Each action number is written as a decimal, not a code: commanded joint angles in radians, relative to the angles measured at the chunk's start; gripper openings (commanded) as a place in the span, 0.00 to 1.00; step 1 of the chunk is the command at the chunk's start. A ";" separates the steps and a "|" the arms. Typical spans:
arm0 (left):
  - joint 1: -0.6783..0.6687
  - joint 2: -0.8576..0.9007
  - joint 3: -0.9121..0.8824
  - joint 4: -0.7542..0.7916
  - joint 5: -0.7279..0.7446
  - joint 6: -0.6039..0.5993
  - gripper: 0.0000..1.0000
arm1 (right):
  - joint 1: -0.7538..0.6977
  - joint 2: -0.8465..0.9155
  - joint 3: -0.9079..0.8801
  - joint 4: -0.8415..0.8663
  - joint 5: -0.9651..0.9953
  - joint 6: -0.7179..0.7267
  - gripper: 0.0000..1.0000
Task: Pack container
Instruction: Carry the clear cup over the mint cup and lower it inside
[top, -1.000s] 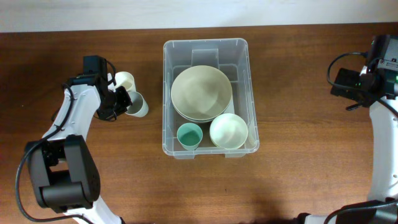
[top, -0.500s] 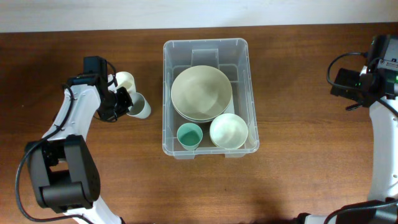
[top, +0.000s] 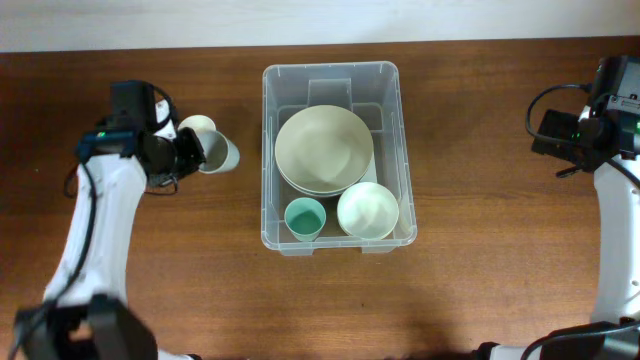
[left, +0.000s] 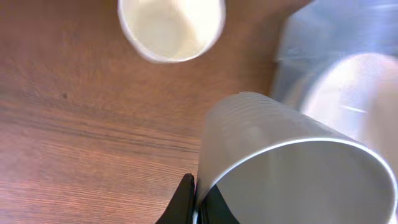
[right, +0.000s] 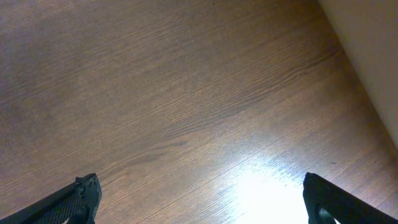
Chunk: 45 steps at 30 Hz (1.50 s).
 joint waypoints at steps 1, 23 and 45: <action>-0.053 -0.091 0.009 -0.001 0.021 0.063 0.01 | -0.003 0.003 0.004 0.001 0.012 0.001 0.99; -0.421 -0.161 0.009 -0.007 -0.035 0.103 0.01 | -0.003 0.003 0.004 0.001 0.012 0.001 0.99; -0.464 -0.142 0.008 -0.196 -0.077 0.098 0.01 | -0.003 0.003 0.004 0.001 0.012 0.001 0.99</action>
